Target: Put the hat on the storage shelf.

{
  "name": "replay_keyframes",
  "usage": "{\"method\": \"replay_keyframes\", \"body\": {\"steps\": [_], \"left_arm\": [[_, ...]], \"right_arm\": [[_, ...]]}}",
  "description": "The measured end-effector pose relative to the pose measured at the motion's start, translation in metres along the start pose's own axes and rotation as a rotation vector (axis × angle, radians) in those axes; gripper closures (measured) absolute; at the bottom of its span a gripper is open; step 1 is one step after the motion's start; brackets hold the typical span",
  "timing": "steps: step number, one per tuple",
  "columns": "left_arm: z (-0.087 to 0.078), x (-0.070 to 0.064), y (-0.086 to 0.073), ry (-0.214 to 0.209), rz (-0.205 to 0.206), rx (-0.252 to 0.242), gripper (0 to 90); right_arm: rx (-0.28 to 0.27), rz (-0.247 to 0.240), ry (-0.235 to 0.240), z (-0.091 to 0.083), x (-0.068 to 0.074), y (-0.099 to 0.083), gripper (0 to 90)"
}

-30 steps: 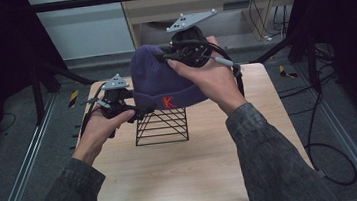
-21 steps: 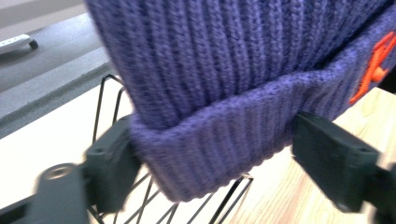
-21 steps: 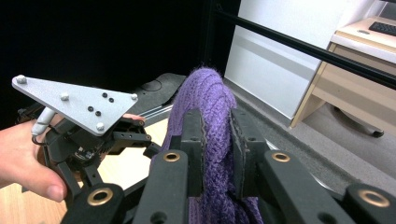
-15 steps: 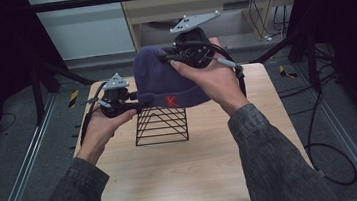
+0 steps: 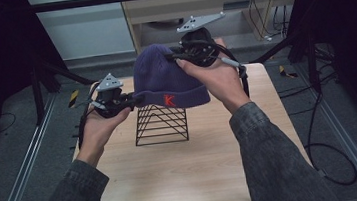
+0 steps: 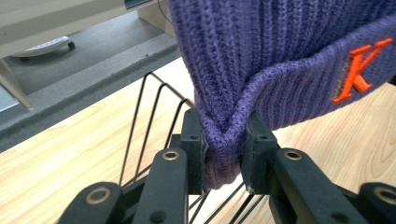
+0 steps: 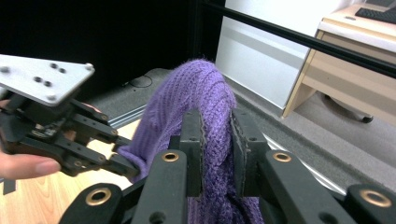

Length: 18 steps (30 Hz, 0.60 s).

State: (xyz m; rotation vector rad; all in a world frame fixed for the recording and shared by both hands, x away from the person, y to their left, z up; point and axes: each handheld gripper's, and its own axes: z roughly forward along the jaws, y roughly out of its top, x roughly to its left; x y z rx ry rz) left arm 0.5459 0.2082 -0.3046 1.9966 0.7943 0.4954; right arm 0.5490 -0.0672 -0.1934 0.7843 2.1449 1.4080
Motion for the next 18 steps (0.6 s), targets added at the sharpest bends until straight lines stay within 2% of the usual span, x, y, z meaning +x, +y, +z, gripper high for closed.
{"method": "replay_keyframes", "body": {"steps": [4,14,18], "left_arm": [[-0.008,0.005,-0.003,0.021,-0.025,-0.01,74.4],[-0.027,0.006,-0.003,0.065,-0.001,-0.011,75.0],[-0.028,0.008,-0.003,0.07,0.002,-0.002,75.1]], "right_arm": [[0.004,-0.005,-0.001,0.006,0.0,-0.001,76.9],[0.029,-0.004,-0.021,0.02,-0.002,-0.001,76.8],[0.038,0.005,-0.032,0.025,-0.005,-0.004,76.8]]}}
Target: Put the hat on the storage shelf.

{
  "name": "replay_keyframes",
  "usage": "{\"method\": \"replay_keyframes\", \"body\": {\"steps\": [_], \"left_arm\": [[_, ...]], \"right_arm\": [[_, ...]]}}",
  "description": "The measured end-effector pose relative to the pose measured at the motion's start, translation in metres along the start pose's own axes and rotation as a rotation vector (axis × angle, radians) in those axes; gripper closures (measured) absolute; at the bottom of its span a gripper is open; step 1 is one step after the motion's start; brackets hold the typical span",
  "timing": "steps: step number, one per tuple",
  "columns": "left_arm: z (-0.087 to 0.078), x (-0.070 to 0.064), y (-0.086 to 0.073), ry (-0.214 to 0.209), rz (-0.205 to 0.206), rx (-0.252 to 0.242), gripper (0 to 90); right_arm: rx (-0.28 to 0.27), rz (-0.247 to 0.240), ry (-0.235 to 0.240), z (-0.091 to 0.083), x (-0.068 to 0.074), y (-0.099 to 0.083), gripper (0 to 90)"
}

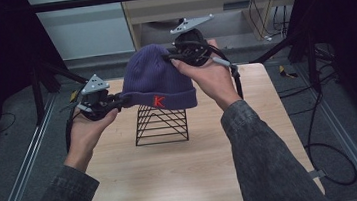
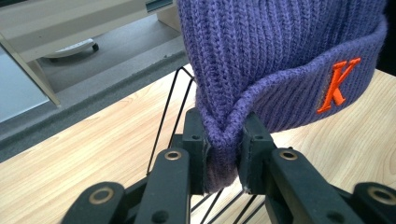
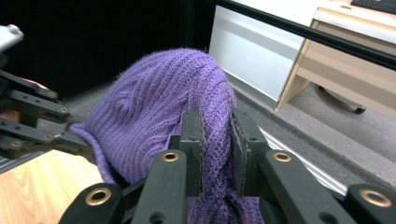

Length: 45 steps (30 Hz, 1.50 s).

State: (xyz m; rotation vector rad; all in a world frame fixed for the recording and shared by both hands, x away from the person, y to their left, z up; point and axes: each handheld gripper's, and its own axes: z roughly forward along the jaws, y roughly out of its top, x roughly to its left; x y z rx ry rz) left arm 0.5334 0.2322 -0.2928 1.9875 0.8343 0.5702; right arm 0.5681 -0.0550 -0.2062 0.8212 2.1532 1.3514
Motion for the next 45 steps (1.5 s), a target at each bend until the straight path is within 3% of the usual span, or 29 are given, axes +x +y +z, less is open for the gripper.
{"method": "replay_keyframes", "body": {"steps": [6,10,14,27,45], "left_arm": [[-0.002,0.0,0.001,0.004,0.007,-0.007,75.1],[-0.002,0.002,0.005,0.03,0.005,-0.02,75.1],[0.002,0.005,0.003,0.047,0.027,0.008,75.0],[0.002,0.013,-0.019,0.029,0.01,0.054,74.8],[0.015,0.008,-0.04,-0.003,0.002,0.087,74.3]], "right_arm": [[0.003,0.005,-0.006,0.007,-0.004,0.0,76.7],[-0.015,0.008,-0.012,0.01,-0.007,0.001,76.7],[-0.01,0.013,-0.019,0.015,-0.007,-0.001,76.7],[0.05,0.005,0.013,0.035,0.001,-0.02,76.1],[0.098,0.003,0.032,0.045,0.003,-0.038,75.4]]}}
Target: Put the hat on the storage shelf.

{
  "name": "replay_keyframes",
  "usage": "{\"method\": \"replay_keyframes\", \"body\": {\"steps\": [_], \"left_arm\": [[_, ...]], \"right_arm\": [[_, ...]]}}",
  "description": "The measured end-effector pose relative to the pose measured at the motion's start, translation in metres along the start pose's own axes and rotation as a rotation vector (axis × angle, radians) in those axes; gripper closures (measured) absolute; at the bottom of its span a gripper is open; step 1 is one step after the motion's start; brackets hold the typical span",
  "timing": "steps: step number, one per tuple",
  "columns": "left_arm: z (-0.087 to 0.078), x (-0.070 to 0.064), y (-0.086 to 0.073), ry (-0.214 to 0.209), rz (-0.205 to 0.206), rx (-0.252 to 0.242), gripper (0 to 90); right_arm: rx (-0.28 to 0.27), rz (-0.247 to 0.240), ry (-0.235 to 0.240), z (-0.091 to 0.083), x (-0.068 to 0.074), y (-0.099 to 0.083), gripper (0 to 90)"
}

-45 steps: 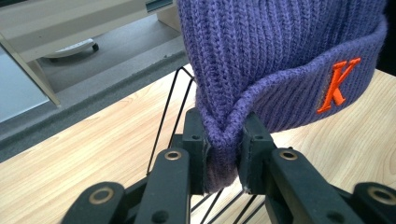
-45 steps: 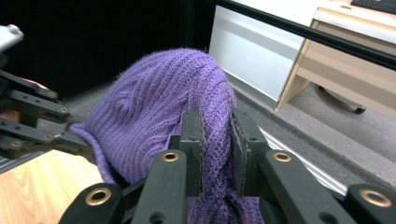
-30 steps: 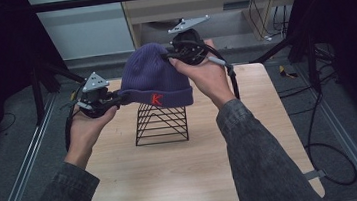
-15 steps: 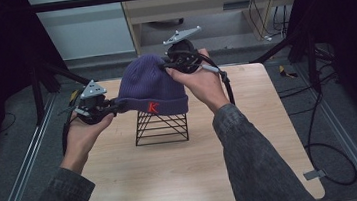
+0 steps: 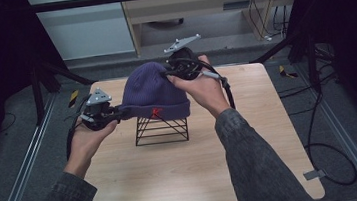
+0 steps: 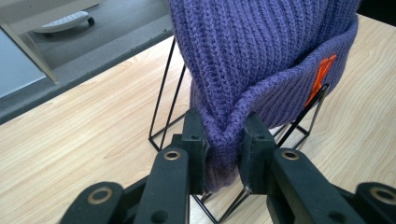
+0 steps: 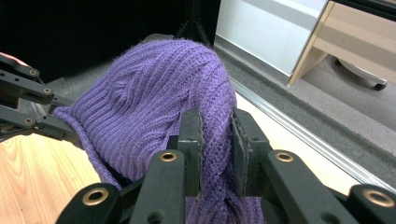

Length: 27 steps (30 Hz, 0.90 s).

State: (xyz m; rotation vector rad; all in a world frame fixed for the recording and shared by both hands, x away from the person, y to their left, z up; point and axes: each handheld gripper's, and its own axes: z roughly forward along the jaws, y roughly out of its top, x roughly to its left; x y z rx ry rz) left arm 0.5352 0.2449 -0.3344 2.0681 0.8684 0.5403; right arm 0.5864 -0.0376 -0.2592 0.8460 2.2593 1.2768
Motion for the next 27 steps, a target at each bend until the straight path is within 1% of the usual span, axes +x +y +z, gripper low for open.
{"method": "replay_keyframes", "body": {"steps": [3,7,10,15,19,20,24,27], "left_arm": [[0.002,0.001,-0.003,0.0,-0.003,0.001,74.1],[0.005,0.001,-0.008,-0.002,-0.012,0.003,74.2],[0.006,0.002,-0.01,-0.008,-0.027,-0.001,74.2],[0.006,0.001,-0.013,-0.008,-0.026,0.003,74.1],[0.008,0.001,-0.015,-0.009,-0.024,0.01,74.1],[0.009,0.001,-0.017,-0.009,-0.025,0.016,74.1],[0.013,0.001,-0.022,-0.015,-0.029,0.022,74.0],[0.016,0.0,-0.026,-0.022,-0.039,0.022,74.0]], "right_arm": [[0.003,0.004,0.004,0.001,0.0,-0.002,75.5],[0.01,-0.006,0.016,0.002,0.001,-0.005,75.6],[0.006,0.001,0.023,0.002,0.002,-0.007,75.7],[0.011,-0.007,0.026,0.002,0.004,-0.009,75.7],[0.025,-0.001,0.03,0.002,0.006,-0.012,75.6],[0.025,-0.006,0.032,0.002,0.006,-0.013,75.6],[0.043,0.001,0.038,0.005,0.007,-0.017,75.5],[0.058,0.0,0.042,0.007,0.007,-0.02,75.6]]}}
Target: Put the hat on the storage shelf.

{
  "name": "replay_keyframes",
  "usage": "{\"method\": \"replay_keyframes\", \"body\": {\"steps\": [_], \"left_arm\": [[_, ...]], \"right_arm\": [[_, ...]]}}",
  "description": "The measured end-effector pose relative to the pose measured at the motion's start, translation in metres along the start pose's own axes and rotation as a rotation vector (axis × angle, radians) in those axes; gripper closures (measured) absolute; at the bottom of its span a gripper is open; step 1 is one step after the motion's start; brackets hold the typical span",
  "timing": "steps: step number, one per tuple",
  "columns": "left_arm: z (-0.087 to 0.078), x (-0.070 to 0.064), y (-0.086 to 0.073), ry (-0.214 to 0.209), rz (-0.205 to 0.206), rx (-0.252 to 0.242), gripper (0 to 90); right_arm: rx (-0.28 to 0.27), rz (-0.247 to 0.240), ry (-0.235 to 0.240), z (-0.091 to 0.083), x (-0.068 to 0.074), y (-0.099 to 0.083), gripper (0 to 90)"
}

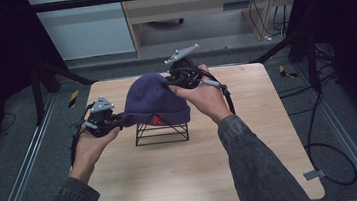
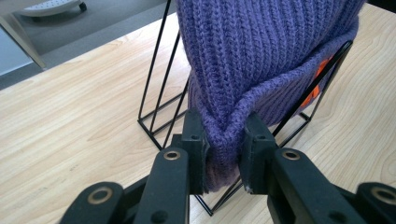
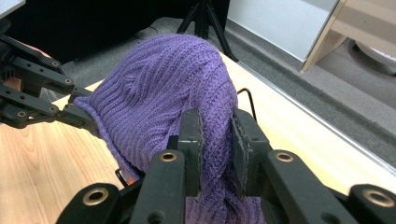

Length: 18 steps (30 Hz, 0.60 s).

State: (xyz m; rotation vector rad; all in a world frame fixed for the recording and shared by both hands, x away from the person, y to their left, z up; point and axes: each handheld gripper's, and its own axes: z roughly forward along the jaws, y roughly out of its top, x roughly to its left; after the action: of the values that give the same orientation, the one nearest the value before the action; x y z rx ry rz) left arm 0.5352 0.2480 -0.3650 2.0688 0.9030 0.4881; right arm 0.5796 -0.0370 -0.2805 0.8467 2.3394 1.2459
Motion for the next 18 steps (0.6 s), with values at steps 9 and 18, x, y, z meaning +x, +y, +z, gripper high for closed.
{"method": "replay_keyframes", "body": {"steps": [9,18], "left_arm": [[0.004,0.001,-0.005,-0.004,0.001,0.011,73.8],[0.008,0.002,-0.012,-0.007,0.005,0.022,73.7]], "right_arm": [[0.018,-0.007,0.009,0.001,0.002,-0.005,75.6],[0.039,-0.01,0.016,0.005,0.004,-0.013,75.3]]}}
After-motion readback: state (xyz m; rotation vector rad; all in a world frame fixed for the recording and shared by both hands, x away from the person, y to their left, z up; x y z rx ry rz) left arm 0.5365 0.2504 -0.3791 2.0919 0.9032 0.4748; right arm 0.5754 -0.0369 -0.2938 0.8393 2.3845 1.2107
